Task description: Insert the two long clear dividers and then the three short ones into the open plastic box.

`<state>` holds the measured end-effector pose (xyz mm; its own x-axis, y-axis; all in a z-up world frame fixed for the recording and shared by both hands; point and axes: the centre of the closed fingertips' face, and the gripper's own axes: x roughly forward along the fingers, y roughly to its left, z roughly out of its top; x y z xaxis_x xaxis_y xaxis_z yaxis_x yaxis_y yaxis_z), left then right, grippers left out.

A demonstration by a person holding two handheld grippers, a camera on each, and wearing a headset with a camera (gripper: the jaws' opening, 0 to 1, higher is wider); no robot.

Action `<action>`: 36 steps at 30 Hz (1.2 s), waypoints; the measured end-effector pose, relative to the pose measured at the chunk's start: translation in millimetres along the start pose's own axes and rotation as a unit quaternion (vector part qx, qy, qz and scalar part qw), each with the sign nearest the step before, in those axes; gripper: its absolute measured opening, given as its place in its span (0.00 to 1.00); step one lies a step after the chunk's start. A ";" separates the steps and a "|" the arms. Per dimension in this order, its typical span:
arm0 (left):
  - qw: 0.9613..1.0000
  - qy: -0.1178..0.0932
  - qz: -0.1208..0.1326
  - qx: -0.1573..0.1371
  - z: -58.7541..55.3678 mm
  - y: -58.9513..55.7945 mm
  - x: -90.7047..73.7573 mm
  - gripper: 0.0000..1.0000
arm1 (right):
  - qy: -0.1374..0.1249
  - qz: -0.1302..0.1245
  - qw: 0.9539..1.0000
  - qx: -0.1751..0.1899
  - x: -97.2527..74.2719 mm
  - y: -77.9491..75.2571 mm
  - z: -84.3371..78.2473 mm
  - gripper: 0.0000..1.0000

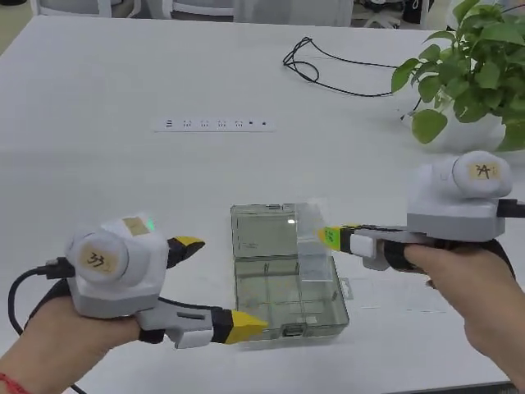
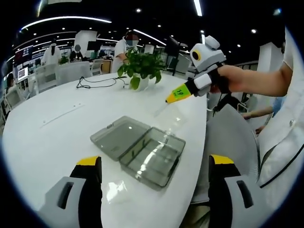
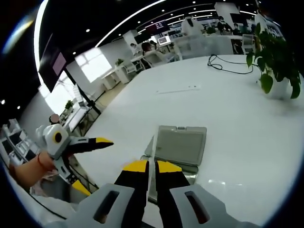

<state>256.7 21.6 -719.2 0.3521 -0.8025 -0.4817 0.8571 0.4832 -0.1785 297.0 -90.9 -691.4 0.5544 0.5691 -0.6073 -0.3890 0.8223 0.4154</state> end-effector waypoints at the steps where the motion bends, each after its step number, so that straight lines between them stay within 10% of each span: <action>1: 1.000 -0.001 -0.002 0.002 0.1 -0.5 0.1 0.98 | 0.004 -0.001 1.000 0.002 0.6 -1.0 -0.8 0.06; 17: 1.000 0.000 -0.018 0.003 -9.2 -1.5 -1.1 1.00 | 0.126 -0.051 0.990 0.049 12.5 -15.0 -39.1 0.06; 36: 1.000 -0.012 -0.021 -0.014 -10.8 -0.8 -3.4 0.98 | 0.182 -0.083 0.975 0.097 24.8 -29.4 -63.8 0.06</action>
<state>250.8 27.7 -726.6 0.3255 -0.8300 -0.4529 0.8607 0.4585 -0.2216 275.2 -101.3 -761.8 0.2868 0.4165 -0.8627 -0.1499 0.9090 0.3890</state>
